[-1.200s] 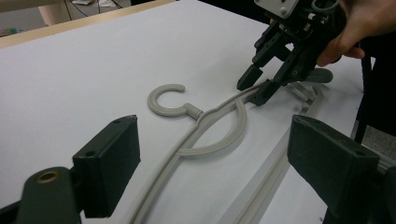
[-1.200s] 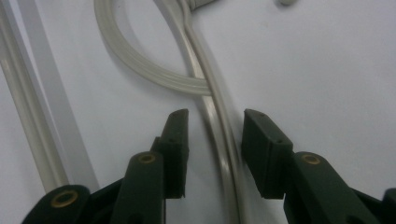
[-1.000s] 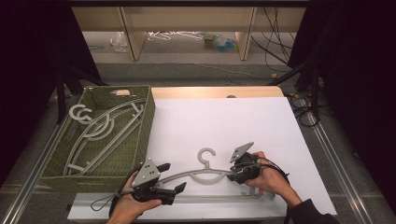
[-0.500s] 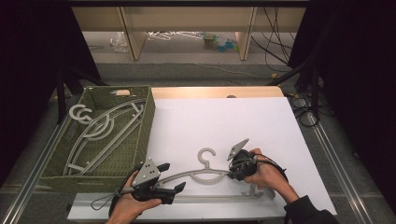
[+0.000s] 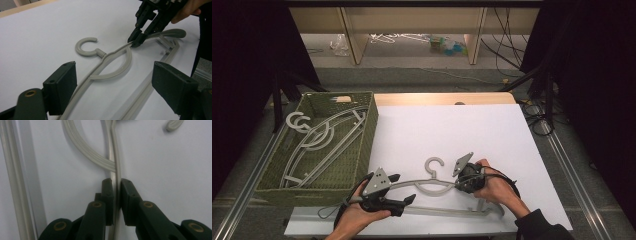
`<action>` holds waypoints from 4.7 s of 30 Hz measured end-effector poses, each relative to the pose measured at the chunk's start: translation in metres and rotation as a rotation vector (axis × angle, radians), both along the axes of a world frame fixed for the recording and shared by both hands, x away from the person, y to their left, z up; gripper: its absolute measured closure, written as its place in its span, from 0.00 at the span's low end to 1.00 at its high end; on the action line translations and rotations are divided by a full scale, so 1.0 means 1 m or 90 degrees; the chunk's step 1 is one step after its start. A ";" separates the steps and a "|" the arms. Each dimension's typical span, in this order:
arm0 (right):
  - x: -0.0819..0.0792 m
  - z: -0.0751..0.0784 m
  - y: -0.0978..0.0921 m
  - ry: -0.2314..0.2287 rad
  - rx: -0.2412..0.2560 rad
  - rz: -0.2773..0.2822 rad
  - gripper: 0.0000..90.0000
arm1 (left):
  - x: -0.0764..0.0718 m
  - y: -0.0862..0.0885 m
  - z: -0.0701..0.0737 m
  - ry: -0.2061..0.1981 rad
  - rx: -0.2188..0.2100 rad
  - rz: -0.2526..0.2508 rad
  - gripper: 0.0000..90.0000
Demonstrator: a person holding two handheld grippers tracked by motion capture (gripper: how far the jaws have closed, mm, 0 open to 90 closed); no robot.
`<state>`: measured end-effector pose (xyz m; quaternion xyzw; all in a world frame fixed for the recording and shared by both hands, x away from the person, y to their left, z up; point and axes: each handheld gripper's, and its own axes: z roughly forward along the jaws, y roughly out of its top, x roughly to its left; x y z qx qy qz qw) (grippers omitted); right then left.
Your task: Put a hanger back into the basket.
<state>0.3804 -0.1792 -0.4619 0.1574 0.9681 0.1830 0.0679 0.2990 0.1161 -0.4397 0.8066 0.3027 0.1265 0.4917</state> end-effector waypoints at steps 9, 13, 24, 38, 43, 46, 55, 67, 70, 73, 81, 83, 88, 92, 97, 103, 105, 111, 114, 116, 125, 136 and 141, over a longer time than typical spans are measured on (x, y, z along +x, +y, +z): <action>-0.009 0.012 -0.004 -0.064 0.009 0.050 0.91 | 0.025 -0.023 -0.001 0.022 0.047 -0.030 0.25; -0.018 0.019 -0.004 -0.078 0.014 0.054 0.91 | 0.039 -0.027 -0.004 0.046 0.070 -0.031 0.27; -0.032 0.035 0.003 -0.133 0.004 0.084 0.91 | 0.060 -0.036 -0.009 0.103 0.060 -0.038 0.35; -0.038 0.045 0.006 -0.160 0.006 0.102 0.91 | 0.065 -0.048 -0.015 0.114 0.083 -0.118 0.62; -0.040 0.046 0.006 -0.162 0.009 0.103 0.91 | 0.064 -0.053 -0.017 0.112 0.093 -0.147 0.77; -0.040 0.047 0.006 -0.164 0.010 0.107 0.91 | 0.063 -0.052 -0.013 0.094 0.105 -0.161 0.80; -0.039 0.049 0.003 -0.167 0.030 0.105 0.89 | 0.053 -0.051 -0.001 0.070 0.118 -0.191 0.86; -0.034 0.050 0.000 -0.160 0.124 0.025 0.74 | 0.047 -0.045 0.010 0.094 0.107 -0.156 0.89; -0.033 0.055 -0.004 -0.167 0.184 -0.023 0.59 | 0.048 -0.043 0.011 0.101 0.114 -0.153 0.89; -0.034 0.062 -0.007 -0.170 0.217 -0.061 0.50 | 0.047 -0.042 0.010 0.114 0.112 -0.146 0.89; -0.039 0.068 -0.015 -0.204 0.261 -0.130 0.40 | 0.047 -0.033 0.019 0.108 0.105 -0.116 0.89; -0.043 0.070 -0.018 -0.206 0.277 -0.138 0.39 | 0.047 -0.029 0.021 0.106 0.103 -0.110 0.89; -0.051 0.068 -0.025 -0.205 0.310 -0.143 0.38 | 0.047 -0.020 0.034 0.091 0.091 -0.085 0.89; -0.057 0.064 -0.031 -0.192 0.332 -0.152 0.37 | 0.050 -0.010 0.049 0.070 0.066 -0.062 0.89; -0.059 0.060 -0.040 -0.181 0.355 -0.168 0.37 | 0.053 0.001 0.065 0.052 0.040 -0.036 0.89; -0.061 0.052 -0.042 -0.161 0.356 -0.173 0.36 | 0.056 0.011 0.081 0.052 0.003 -0.019 0.89; -0.062 0.052 -0.042 -0.165 0.358 -0.174 0.36 | 0.058 0.013 0.087 0.051 -0.012 -0.021 0.89; -0.062 0.047 -0.043 -0.152 0.358 -0.176 0.34 | 0.063 0.022 0.108 0.050 -0.036 -0.015 0.89; -0.061 0.044 -0.045 -0.148 0.355 -0.185 0.31 | 0.065 0.025 0.116 0.049 -0.039 -0.006 0.89; -0.061 0.043 -0.045 -0.146 0.361 -0.184 0.31 | 0.066 0.027 0.121 0.052 -0.041 -0.006 0.89; -0.062 0.041 -0.045 -0.141 0.356 -0.180 0.31 | 0.072 0.051 0.142 0.053 -0.051 0.018 0.89; -0.061 0.039 -0.046 -0.139 0.350 -0.180 0.31 | 0.081 0.110 0.169 0.027 -0.027 0.102 0.89; -0.060 0.039 -0.045 -0.134 0.348 -0.180 0.31 | 0.086 0.133 0.171 0.013 -0.015 0.135 0.89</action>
